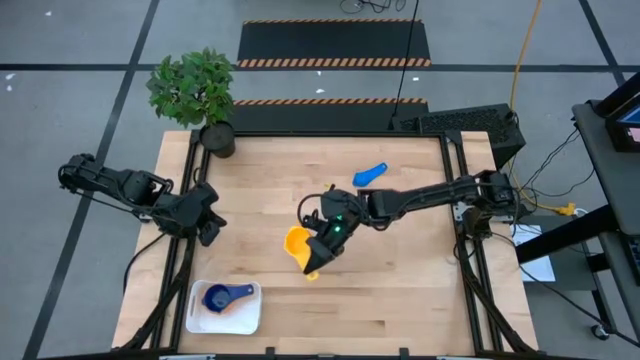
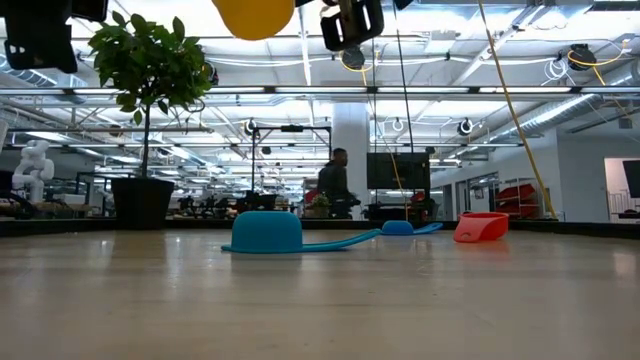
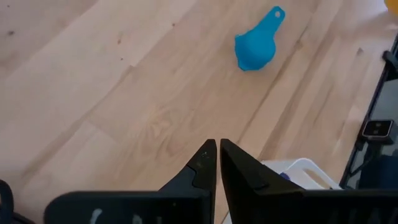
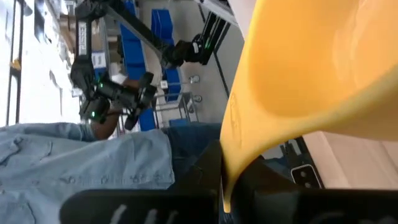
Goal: Nest measuring cups in basket
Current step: Stack the yellow measuring cup on top of the dark blue measuring cup in the white bin
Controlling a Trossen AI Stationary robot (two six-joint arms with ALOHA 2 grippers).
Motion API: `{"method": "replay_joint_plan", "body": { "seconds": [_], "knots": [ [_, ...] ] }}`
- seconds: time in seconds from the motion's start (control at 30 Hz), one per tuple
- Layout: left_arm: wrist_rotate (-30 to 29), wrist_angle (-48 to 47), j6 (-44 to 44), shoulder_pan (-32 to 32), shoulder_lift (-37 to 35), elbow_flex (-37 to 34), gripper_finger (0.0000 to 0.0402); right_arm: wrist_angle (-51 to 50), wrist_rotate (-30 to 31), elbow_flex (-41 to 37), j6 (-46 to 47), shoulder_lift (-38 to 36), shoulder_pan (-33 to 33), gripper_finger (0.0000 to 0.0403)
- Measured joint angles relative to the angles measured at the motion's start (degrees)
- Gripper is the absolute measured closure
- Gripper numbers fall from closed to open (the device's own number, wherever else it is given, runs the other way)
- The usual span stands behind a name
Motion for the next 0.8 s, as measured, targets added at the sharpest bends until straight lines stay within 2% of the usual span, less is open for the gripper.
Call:
{"method": "replay_joint_plan", "body": {
  "seconds": [0.17, 0.37, 0.57, 0.67, 0.8],
  "knots": [
    [-1.50, 4.12, -1.18, 0.00, 0.00, -0.02, 0.0378, 0.11, -3.36, 0.00, -2.03, 0.00, -2.30, 0.0403],
    [-4.19, 11.17, -9.07, 0.11, 0.00, -0.02, 0.0369, -0.09, -9.86, 0.00, -4.72, 0.00, -6.15, 0.0403],
    [-2.69, 17.05, -15.23, 3.06, -0.01, -0.02, 0.0309, -0.18, -13.62, 0.00, -7.23, 0.00, -9.56, 0.0403],
    [-0.90, 21.89, -15.37, 5.28, 0.00, -0.02, 0.0277, -0.25, -15.87, 0.00, -8.78, 0.00, -10.47, 0.0403],
    [-2.97, 28.00, -10.60, 7.89, -0.17, -0.02, 0.0250, -0.26, -19.30, 0.00, -10.99, 0.00, -11.56, 0.0403]
  ]
}}
